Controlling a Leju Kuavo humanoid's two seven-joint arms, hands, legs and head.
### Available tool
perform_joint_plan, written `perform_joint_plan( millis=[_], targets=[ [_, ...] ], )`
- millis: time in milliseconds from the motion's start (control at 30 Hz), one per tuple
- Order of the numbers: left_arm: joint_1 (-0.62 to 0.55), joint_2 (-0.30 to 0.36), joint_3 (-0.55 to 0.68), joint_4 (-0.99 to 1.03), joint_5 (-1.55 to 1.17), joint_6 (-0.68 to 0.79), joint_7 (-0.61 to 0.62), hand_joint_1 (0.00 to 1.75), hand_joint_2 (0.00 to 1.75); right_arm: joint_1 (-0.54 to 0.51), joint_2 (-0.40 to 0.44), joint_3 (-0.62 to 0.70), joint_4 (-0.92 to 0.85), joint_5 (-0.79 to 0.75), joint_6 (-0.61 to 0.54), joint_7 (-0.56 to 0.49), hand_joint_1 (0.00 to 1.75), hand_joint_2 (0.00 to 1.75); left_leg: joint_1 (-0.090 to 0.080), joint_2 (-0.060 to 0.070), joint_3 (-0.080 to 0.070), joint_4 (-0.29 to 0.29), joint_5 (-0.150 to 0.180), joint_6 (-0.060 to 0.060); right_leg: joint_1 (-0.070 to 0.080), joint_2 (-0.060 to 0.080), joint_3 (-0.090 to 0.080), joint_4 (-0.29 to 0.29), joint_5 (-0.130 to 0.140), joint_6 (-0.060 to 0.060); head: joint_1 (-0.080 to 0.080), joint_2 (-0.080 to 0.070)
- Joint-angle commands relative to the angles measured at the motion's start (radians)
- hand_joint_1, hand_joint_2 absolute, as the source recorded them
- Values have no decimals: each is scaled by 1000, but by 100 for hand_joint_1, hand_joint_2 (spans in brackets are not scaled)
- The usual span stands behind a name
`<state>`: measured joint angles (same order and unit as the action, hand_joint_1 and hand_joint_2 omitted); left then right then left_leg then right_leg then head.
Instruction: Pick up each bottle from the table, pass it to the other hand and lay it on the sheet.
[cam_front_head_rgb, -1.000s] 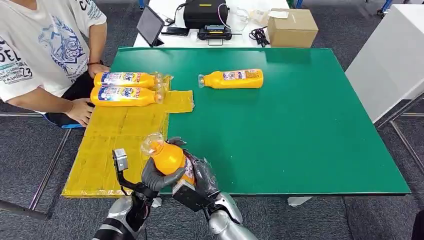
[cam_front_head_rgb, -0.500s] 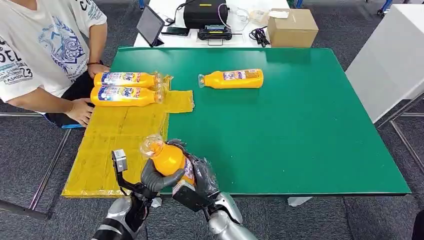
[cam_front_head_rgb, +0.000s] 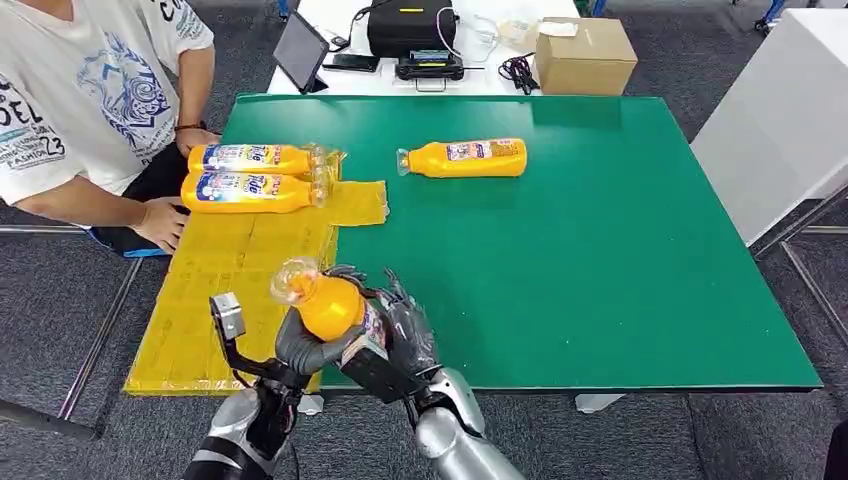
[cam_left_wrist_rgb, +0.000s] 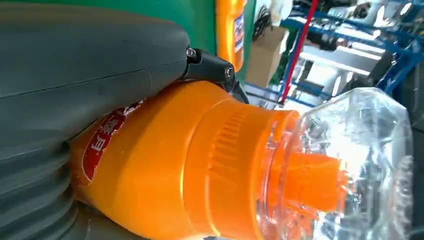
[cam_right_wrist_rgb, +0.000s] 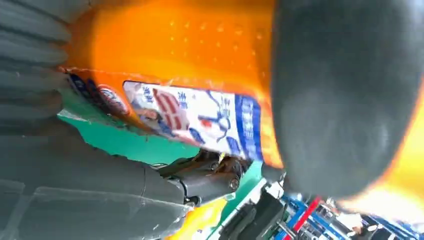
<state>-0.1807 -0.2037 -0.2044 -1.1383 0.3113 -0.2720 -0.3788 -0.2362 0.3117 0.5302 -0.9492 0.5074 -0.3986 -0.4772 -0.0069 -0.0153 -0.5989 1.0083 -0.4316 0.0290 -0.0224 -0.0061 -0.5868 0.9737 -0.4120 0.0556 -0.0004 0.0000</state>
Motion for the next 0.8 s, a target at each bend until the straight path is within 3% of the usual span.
perform_joint_plan(
  millis=[33,367,800],
  targets=[
    [-28,8,135,-12,-2,65,-33,175,175,31,-78,-79,-233,17,-15,20,0,0,1,1,2,0,-1,-1,1,0,2,-1,-1,-2,0,0],
    [-81,-7,234,8,-95,274,-110,175,175,77,-87,-43,-337,-1,-13,13,0,0,1,2,1,0,0,-1,1,1,1,0,0,-1,0,0],
    [-82,-12,243,12,-93,292,-115,175,175,76,-88,-43,-333,-7,-13,14,0,0,2,2,3,1,-2,-2,3,1,4,-1,-2,-3,0,0]
  ],
)
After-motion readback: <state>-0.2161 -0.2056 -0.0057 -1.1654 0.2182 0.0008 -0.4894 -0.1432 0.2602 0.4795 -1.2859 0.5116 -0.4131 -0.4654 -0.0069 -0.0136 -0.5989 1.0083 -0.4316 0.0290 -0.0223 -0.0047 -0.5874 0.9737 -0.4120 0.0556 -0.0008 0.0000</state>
